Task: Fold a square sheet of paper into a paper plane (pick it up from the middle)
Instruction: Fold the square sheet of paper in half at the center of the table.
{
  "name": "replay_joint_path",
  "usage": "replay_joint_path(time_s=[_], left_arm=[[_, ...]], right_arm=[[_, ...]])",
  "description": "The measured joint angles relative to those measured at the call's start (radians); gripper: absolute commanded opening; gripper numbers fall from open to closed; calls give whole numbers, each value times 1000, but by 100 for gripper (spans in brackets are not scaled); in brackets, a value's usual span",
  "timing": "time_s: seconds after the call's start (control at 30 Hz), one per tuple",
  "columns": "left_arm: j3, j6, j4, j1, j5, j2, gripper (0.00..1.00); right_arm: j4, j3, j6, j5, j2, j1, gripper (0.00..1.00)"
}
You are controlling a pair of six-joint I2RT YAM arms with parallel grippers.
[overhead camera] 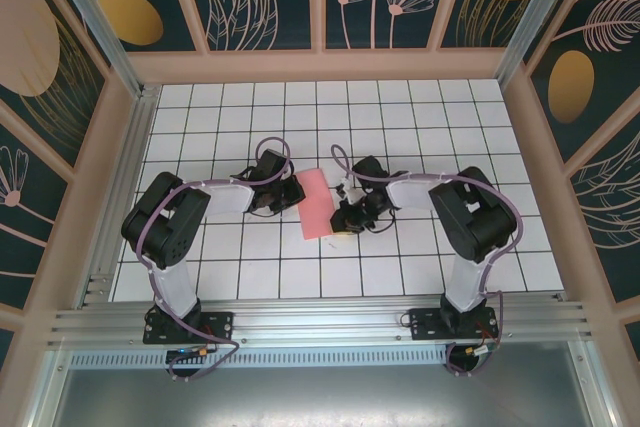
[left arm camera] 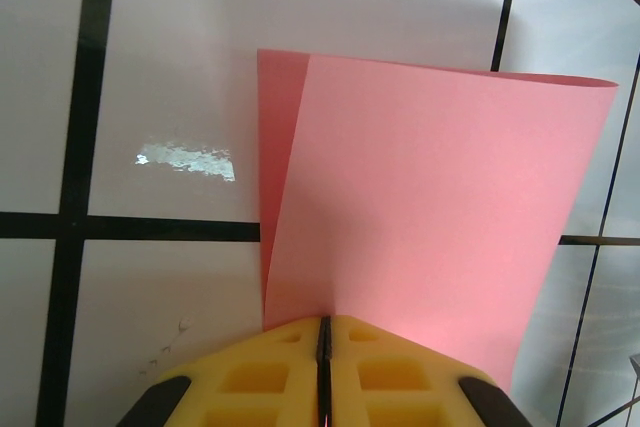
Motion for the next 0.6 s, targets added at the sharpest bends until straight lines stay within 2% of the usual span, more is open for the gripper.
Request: replay_joint_path(time_s=[0.13,0.3,0.6], left_arm=[[1,6,0,0,0,0,10],[2,10,0,0,0,0,10],[3,22,-2,0,0,0,10]], right_arm=[[-24,14,34,29,-70,-16,16],[19,135,74,79,-86,-16,16],[95,260,116,119,108,-16,15]])
